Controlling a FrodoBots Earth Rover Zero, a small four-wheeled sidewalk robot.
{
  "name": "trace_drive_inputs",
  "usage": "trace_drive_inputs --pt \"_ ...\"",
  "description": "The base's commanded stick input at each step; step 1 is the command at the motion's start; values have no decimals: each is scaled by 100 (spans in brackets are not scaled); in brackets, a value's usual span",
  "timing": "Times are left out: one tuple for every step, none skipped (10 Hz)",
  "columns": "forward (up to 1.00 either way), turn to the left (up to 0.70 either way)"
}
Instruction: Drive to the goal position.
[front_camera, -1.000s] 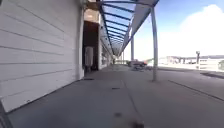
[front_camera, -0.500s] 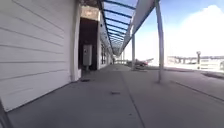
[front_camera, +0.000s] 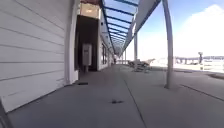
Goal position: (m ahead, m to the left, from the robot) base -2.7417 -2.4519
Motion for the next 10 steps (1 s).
trace_drive_inputs --pt "85 0" --pt "85 0" --pt "85 0" --pt "85 0" --pt "85 0" --pt "85 0" --pt "85 0" --pt "85 0" --pt "85 0" --pt "85 0"
